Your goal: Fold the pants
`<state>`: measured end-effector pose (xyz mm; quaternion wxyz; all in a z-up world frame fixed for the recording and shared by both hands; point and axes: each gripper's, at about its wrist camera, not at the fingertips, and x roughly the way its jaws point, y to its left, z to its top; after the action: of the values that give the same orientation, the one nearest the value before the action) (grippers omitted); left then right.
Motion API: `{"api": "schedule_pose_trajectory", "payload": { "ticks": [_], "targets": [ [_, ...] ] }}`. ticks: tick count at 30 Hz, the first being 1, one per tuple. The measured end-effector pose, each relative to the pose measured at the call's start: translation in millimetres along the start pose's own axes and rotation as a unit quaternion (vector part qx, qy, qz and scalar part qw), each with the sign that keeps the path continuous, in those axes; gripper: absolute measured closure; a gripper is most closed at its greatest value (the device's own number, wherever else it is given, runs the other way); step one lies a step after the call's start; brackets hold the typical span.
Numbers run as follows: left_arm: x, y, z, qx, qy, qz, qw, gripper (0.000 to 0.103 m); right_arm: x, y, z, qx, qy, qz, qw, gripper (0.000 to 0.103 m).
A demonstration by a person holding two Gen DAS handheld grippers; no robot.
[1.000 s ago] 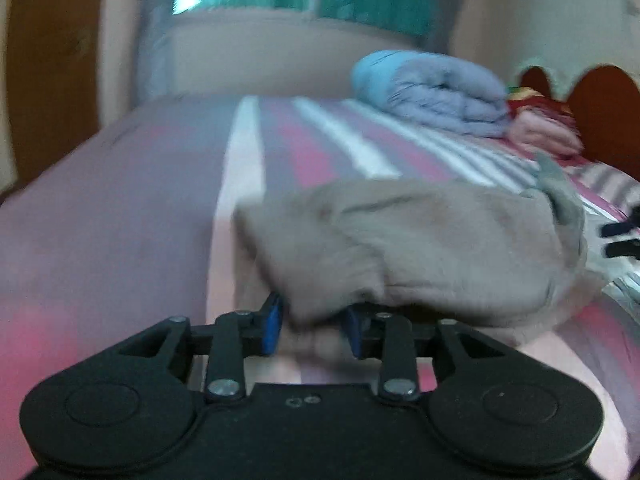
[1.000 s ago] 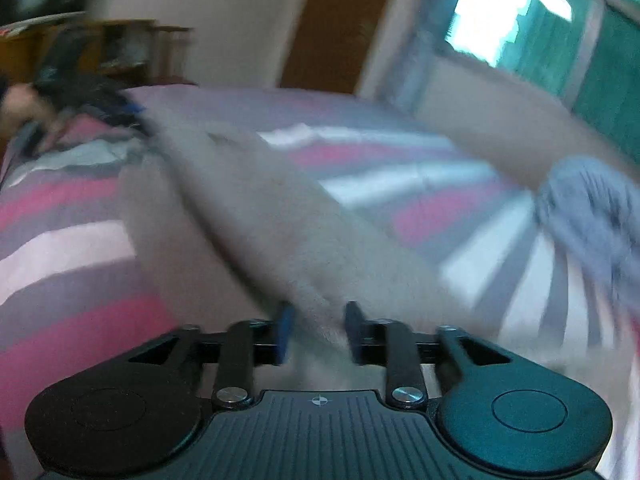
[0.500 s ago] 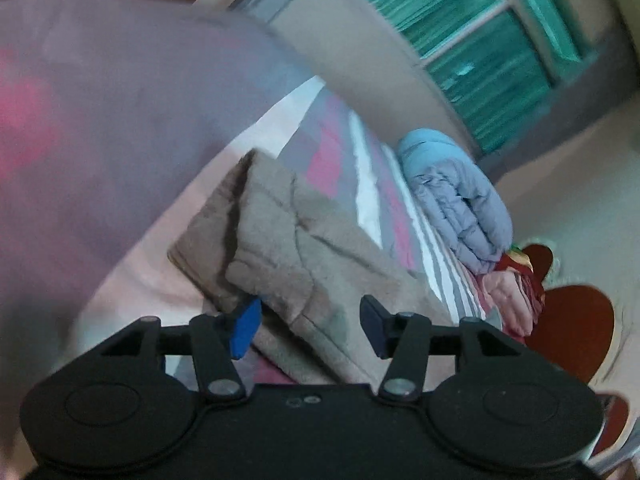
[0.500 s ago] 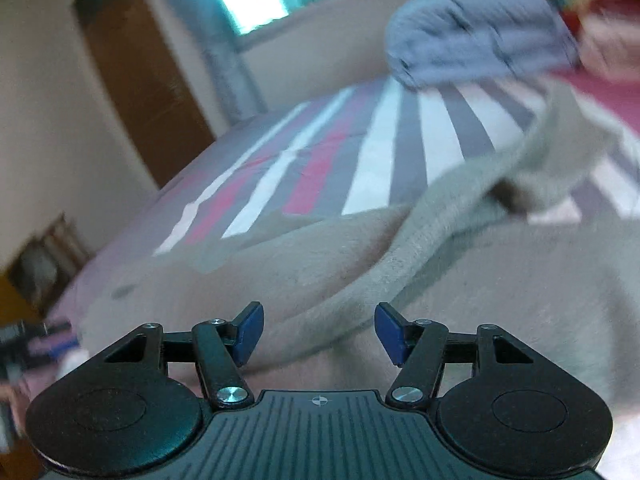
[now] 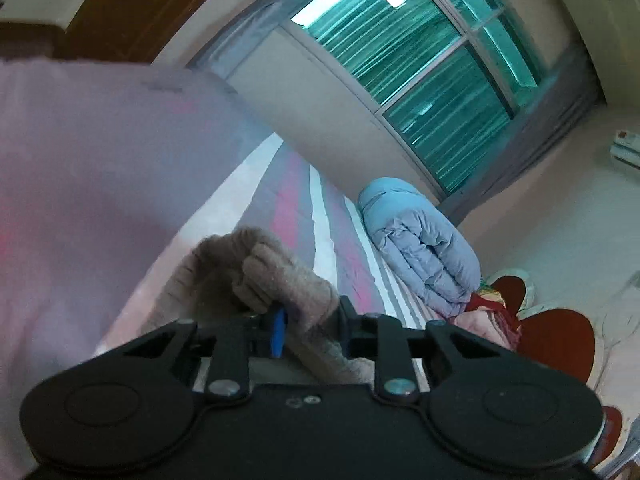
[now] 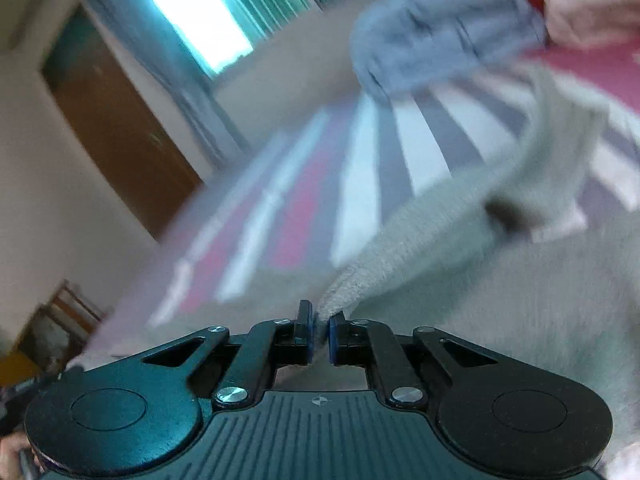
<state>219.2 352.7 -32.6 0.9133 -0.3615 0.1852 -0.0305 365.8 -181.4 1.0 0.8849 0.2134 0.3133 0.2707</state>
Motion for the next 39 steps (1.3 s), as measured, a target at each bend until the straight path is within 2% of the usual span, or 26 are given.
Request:
{"api": "schedule_pose_trajectory", "payload": {
  "ticks": [1, 3, 4, 5, 6, 7, 10, 13, 14, 16, 17, 18, 19, 21, 23, 25, 26, 28, 30, 32, 35, 36, 37, 38, 39],
  "targets": [
    [1.7, 5.0, -1.6, 0.008, 0.009, 0.011, 0.9999, 0.087, -13.2, 3.8, -5.6, -0.010, -0.011, 0.009, 1.000, 0.096],
    [14.4, 20.4, -12.6, 0.018, 0.064, 0.062, 0.9959, 0.087, -24.4, 10.3, -24.9, -0.028, -0.010, 0.015, 0.999, 0.096],
    [24.5, 28.9, -21.4, 0.023, 0.105, 0.092, 0.9900, 0.087, -19.5, 9.7, -39.7, -0.041, 0.005, 0.007, 0.999, 0.096],
    [26.7, 33.1, -28.2, 0.026, 0.114, 0.095, 0.9886, 0.087, -3.2, 6.8, -53.7, -0.048, 0.039, -0.010, 0.998, 0.096],
    [24.3, 33.4, -31.8, 0.027, 0.106, 0.092, 0.9898, 0.087, 17.2, -4.2, -66.8, -0.030, 0.096, -0.033, 0.994, 0.096],
    [22.9, 31.2, -32.2, 0.026, 0.102, 0.093, 0.9901, 0.087, 30.0, -13.9, -73.8, 0.001, 0.126, -0.043, 0.991, 0.096],
    [25.7, 24.8, -33.0, 0.035, 0.103, 0.102, 0.9888, 0.087, 24.5, -28.4, -77.8, 0.042, 0.102, -0.023, 0.994, 0.096],
    [30.4, 20.7, -34.6, 0.051, 0.110, 0.114, 0.9860, 0.082, 21.7, -28.5, -79.8, 0.021, 0.104, -0.023, 0.994, 0.096],
    [29.4, 18.0, -31.5, 0.050, 0.112, 0.113, 0.9860, 0.081, 25.8, -29.7, -75.1, 0.019, 0.108, -0.023, 0.994, 0.095],
    [16.3, 14.8, -29.2, 0.051, 0.104, 0.124, 0.9855, 0.074, 21.7, -31.3, -73.5, 0.024, 0.115, -0.026, 0.993, 0.078],
    [6.9, 8.8, -28.3, 0.061, 0.094, 0.138, 0.9841, 0.065, 13.6, -32.4, -68.5, 0.025, 0.100, -0.030, 0.994, 0.067],
    [-1.7, 3.8, -29.1, 0.070, 0.083, 0.142, 0.9839, 0.061, -2.6, -24.0, -60.8, 0.019, 0.077, -0.034, 0.996, 0.059],
    [-9.6, -4.0, -31.1, 0.077, 0.070, 0.143, 0.9842, 0.056, -16.8, -24.0, -57.0, 0.011, 0.051, -0.037, 0.998, 0.056],
    [-16.2, -15.6, -35.0, 0.072, 0.061, 0.137, 0.9860, 0.054, -42.8, -26.1, -50.1, 0.001, 0.013, -0.042, 0.999, 0.055],
    [-12.5, -31.9, -42.8, 0.073, 0.055, 0.141, 0.9858, 0.041, -48.2, -33.8, -35.0, -0.005, -0.006, -0.056, 0.998, 0.055],
    [-0.5, -48.8, -53.2, 0.095, 0.058, 0.170, 0.9792, 0.040, -45.3, -41.7, -16.7, 0.003, -0.019, -0.063, 0.998, 0.055],
    [7.4, -55.3, -58.4, 0.109, 0.059, 0.198, 0.9723, 0.037, -41.3, -44.0, -7.9, 0.004, -0.021, -0.066, 0.998, 0.055],
    [23.5, -58.9, -72.2, 0.111, 0.064, 0.260, 0.9569, 0.036, -26.6, -44.4, 9.7, -0.003, -0.015, -0.074, 0.997, 0.055],
    [39.9, -50.4, -85.9, 0.096, 0.089, 0.289, 0.9483, 0.031, 3.0, -38.6, 23.3, -0.005, 0.007, -0.090, 0.996, 0.055],
    [44.7, -42.0, -97.9, 0.098, 0.079, 0.285, 0.9501, 0.022, 20.2, -36.8, 32.9, -0.008, 0.031, -0.095, 0.995, 0.055],
    [42.7, -36.2, -103.6, 0.102, 0.066, 0.275, 0.9538, 0.021, 51.0, -37.7, 33.7, -0.025, 0.065, -0.141, 0.987, 0.055],
    [42.2, -34.7, -102.3, 0.103, 0.069, 0.272, 0.9542, 0.021, 55.2, -40.1, 30.5, -0.026, 0.073, -0.153, 0.985, 0.059],
    [41.5, -33.6, -100.7, 0.103, 0.073, 0.268, 0.9553, 0.021, 53.0, -43.9, 27.4, -0.023, 0.073, -0.159, 0.984, 0.073],
    [41.1, -31.8, -99.4, 0.101, 0.075, 0.263, 0.9566, 0.020, 46.7, -48.6, 24.6, -0.019, 0.069, -0.152, 0.986, 0.099],
    [41.6, -31.3, -98.7, 0.101, 0.077, 0.259, 0.9574, 0.020, 36.5, -53.6, 20.7, -0.016, 0.061, -0.153, 0.986, 0.100]
  ]
}}
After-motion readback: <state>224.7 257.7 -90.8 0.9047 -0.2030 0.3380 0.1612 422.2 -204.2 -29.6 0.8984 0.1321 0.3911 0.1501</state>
